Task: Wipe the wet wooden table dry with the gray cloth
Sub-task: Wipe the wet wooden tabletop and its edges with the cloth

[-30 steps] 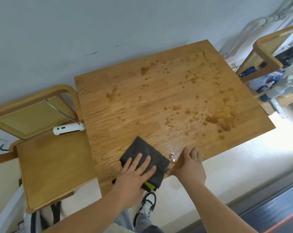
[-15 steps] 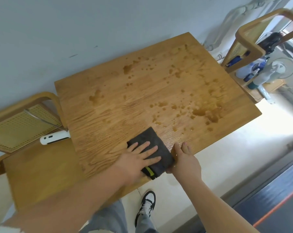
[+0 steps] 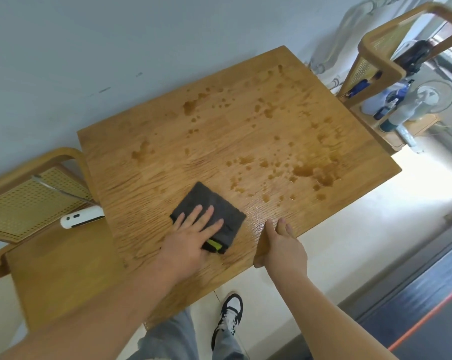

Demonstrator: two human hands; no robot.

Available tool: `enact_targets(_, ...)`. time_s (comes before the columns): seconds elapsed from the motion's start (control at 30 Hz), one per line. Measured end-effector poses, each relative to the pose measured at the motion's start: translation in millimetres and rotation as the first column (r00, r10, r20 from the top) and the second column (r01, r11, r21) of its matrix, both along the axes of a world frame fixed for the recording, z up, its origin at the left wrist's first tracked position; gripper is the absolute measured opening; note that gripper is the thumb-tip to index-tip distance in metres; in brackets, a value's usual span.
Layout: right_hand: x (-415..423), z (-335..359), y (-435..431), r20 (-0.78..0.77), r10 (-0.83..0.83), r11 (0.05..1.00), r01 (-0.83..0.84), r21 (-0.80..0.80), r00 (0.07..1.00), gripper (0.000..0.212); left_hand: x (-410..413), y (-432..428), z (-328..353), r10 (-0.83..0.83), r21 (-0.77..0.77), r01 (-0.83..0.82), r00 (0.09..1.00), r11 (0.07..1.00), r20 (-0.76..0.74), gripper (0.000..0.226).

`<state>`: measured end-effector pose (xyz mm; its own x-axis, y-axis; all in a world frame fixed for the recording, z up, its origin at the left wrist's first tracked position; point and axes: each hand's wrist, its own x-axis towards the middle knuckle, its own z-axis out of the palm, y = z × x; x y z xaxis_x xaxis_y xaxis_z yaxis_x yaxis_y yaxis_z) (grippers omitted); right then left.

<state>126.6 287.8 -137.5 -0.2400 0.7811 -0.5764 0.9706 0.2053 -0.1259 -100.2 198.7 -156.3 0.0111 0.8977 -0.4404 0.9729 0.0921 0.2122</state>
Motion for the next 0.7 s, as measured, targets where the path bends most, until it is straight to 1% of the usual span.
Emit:
enact_targets(0.03,-0.4,-0.9,-0.2,0.008,0.000,1.000,0.000,-0.007,1.000,0.115,13.6,-8.4,0.9,0.091,0.024,-0.091,0.996,0.996,0.001,0.078)
enact_targets(0.07,-0.2,-1.8,-0.5,0.016,-0.002,1.000,0.002,-0.009,1.000,0.115,28.9,-22.6,-4.3,0.125,0.043,-0.125,0.992,0.991,0.019,0.079)
enact_targets(0.1,0.1,-3.6,-0.7,0.020,-0.001,1.000,0.002,-0.004,1.000,0.115,42.0,-38.1,-7.9,0.083,0.047,-0.085,0.996,0.995,0.041,0.080)
enact_targets(0.13,0.2,-4.6,-0.7,0.027,0.005,1.000,-0.005,0.003,1.000,0.115,49.2,-51.4,-10.9,-0.021,0.034,0.019,0.998,0.999,0.054,0.081)
enact_targets(0.2,0.8,-5.0,-0.9,0.041,0.034,0.999,-0.035,0.019,0.999,0.115,40.6,-60.3,-11.4,-0.222,0.023,0.221,0.972,0.975,0.080,0.079)
enact_targets(0.23,1.3,-5.3,-1.3,0.037,0.040,0.999,-0.041,0.023,0.999,0.116,28.1,-56.9,-8.4,-0.265,0.004,0.265,0.963,0.964,0.048,0.077)
enact_targets(0.27,1.4,-5.1,-2.0,0.024,0.033,0.999,-0.034,0.024,0.999,0.118,14.7,-50.9,-3.7,-0.238,-0.006,0.238,0.971,0.971,0.021,0.076)
enact_targets(0.3,1.7,-6.0,-2.7,0.008,0.024,0.999,-0.024,0.023,1.000,0.119,1.6,-45.2,-1.3,-0.150,-0.010,0.150,0.989,0.989,-0.003,0.076)
enact_targets(0.33,2.2,-7.1,-3.9,-0.009,0.016,1.000,-0.016,0.021,1.000,0.120,-7.8,-42.0,2.6,0.009,0.002,-0.009,1.000,1.000,0.005,0.076)
enact_targets(0.37,2.7,-8.4,-5.0,-0.018,0.016,1.000,-0.015,0.015,1.000,0.121,-11.7,-44.2,4.8,0.191,0.033,-0.192,0.981,0.981,0.034,0.076)
enact_targets(0.4,4.0,-9.2,-6.2,-0.024,0.013,1.000,-0.012,0.008,1.000,0.123,-9.6,-52.9,4.9,0.333,0.042,-0.337,0.940,0.941,0.074,0.075)
enact_targets(0.43,5.6,-9.5,-6.8,-0.035,0.003,1.000,-0.003,-0.002,0.999,0.126,-2.6,-65.5,2.9,0.388,0.048,-0.391,0.919,0.919,0.068,0.075)
enact_targets(0.47,7.4,-8.6,-7.0,-0.050,-0.012,1.000,0.011,-0.019,0.999,0.130,7.3,-82.1,-0.6,0.373,0.047,-0.375,0.926,0.926,0.054,0.078)
enact_targets(0.5,8.6,-8.3,-7.0,-0.075,-0.031,0.999,0.028,-0.045,0.997,0.132,15.2,-101.5,-7.8,0.312,0.058,-0.314,0.949,0.948,0.043,0.085)
enact_targets(0.57,10.2,-7.7,-7.3,-0.129,-0.080,0.992,0.067,-0.103,0.988,0.133,18.5,-139.5,-15.4,0.110,0.034,-0.111,0.993,0.993,0.040,0.097)
enact_targets(0.6,9.4,-6.3,-8.5,-0.139,-0.095,0.989,0.078,-0.123,0.986,0.129,9.7,-146.9,-13.9,-0.004,0.032,0.003,0.999,0.999,0.033,0.098)
enact_targets(0.63,7.4,-4.6,-10.3,-0.152,-0.114,0.987,0.095,-0.127,0.982,0.118,-5.0,-149.2,-12.6,-0.102,0.062,0.102,0.995,0.993,0.003,0.095)
enact_targets(0.67,4.9,-2.8,-12.3,-0.183,-0.146,0.986,0.128,-0.106,0.972,0.096,-23.5,-149.7,-11.7,-0.159,0.105,0.162,0.987,0.981,-0.036,0.088)
enact_targets(0.7,1.7,-1.0,-15.2,-0.226,-0.178,0.984,0.169,-0.060,0.958,0.068,-40.1,-145.3,-7.8,-0.106,0.051,0.108,0.994,0.993,-0.039,0.082)
